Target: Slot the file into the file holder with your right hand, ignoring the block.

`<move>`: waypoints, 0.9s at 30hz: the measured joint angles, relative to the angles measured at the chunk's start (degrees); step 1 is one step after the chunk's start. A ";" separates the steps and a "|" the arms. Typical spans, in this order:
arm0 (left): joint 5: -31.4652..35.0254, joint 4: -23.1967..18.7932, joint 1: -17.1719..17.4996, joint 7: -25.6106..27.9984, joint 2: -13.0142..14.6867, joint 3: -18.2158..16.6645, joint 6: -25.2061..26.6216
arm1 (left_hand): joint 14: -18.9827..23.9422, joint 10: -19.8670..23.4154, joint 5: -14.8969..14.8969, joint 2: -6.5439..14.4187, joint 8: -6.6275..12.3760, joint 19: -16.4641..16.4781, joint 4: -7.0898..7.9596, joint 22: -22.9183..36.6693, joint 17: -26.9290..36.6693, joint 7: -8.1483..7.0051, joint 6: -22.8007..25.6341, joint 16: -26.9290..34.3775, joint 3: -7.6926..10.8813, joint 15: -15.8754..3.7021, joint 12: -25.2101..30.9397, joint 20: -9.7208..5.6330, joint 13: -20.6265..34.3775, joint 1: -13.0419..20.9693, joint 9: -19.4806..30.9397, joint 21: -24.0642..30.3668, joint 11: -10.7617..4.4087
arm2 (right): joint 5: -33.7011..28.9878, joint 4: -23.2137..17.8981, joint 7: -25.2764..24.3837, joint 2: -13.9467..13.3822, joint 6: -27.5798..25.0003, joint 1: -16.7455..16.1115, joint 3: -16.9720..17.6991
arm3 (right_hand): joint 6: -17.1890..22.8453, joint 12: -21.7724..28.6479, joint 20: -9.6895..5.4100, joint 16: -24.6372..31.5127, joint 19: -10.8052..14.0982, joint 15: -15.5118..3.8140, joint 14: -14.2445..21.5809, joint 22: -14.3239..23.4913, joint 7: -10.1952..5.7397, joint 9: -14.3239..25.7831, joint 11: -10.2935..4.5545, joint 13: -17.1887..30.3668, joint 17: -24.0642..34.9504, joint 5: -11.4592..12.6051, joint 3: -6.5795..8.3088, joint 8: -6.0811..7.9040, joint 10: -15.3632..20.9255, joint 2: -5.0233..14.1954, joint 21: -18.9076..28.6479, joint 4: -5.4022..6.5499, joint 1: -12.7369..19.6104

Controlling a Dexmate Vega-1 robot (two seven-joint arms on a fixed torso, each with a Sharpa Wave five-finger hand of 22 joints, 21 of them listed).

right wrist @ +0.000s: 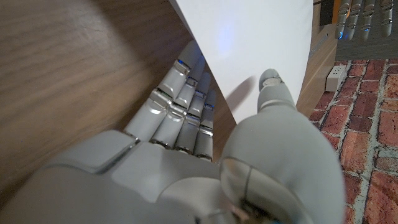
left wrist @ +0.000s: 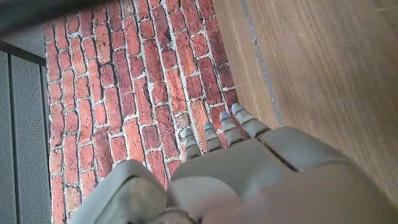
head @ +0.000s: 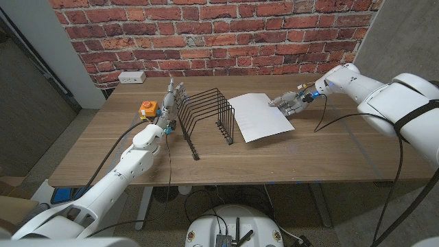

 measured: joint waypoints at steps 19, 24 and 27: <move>0.00 0.01 0.00 -0.03 -0.01 -0.01 0.00 | 0.00 0.00 0.00 0.00 0.00 0.00 0.00 0.00 0.00 0.00 0.00 0.00 0.00 0.00 0.00 0.00 0.00 0.00 0.00 0.00 0.00 | 0.31 1.67 -1.83 0.98 0.87 0.02 0.48 | 3.67 2.27 -0.50 0.21 2.55 -1.58 5.06 0.24 -1.22 1.59 -1.11 2.81 0.80 0.00 0.00 3.15 4.42 0.97 1.28 0.00 1.74; 0.00 0.03 0.00 -0.03 -0.01 -0.01 0.00 | 0.00 0.00 0.00 0.00 0.00 0.00 0.00 0.00 0.00 0.00 0.00 0.00 0.00 0.00 0.00 0.00 0.00 0.00 0.00 0.00 0.00 | 0.45 2.00 -2.20 1.15 1.10 0.02 0.60 | 4.77 2.68 -0.50 0.21 3.17 -2.00 6.09 0.38 -1.74 1.88 -1.61 3.53 1.06 0.00 0.00 4.00 5.54 1.36 1.73 0.00 2.13; 0.00 0.04 -0.01 -0.03 -0.01 -0.01 0.00 | 0.00 0.00 0.00 0.00 0.00 0.00 0.00 0.00 0.00 0.00 0.00 0.00 0.00 0.00 0.00 0.00 0.00 0.00 0.00 0.00 0.00 | 0.63 2.09 -2.51 1.19 1.24 0.02 0.67 | 5.65 2.89 -0.50 0.21 3.77 -2.18 6.90 0.52 -2.09 2.15 -2.22 3.86 1.06 0.00 0.00 4.45 6.58 1.22 2.18 0.00 2.27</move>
